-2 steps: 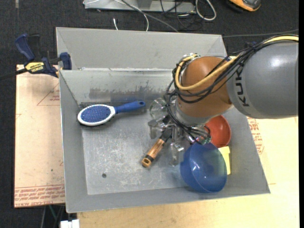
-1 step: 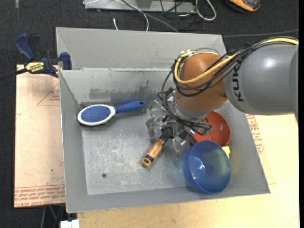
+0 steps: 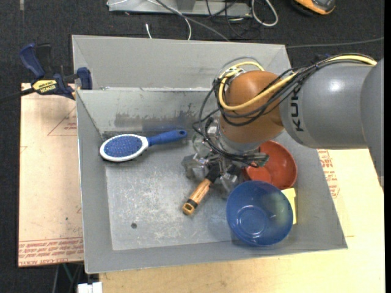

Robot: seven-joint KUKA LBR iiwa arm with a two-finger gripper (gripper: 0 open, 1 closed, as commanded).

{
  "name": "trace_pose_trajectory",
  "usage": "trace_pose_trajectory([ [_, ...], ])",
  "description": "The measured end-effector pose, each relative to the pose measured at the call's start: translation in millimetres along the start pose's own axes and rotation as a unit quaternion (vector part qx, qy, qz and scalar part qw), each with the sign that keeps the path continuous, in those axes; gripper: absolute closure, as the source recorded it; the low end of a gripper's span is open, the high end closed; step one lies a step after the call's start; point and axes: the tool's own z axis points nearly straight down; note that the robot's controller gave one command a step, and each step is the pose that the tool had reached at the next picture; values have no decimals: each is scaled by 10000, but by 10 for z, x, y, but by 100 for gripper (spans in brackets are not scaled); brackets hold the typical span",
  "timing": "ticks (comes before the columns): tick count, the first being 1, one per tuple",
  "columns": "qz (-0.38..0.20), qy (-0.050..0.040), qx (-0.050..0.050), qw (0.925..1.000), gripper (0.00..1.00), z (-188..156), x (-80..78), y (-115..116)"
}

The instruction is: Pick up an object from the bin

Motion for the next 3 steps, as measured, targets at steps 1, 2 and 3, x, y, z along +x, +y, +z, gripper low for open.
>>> trace_pose_trajectory([
  [1, 241, 4, -25, 9997, 100, -7, -172, -93],
  [2, 245, 3, -26, 9997, 100, -10, -171, -93],
  [3, 251, 30, -63, 9997, 100, -254, -160, -66],
])
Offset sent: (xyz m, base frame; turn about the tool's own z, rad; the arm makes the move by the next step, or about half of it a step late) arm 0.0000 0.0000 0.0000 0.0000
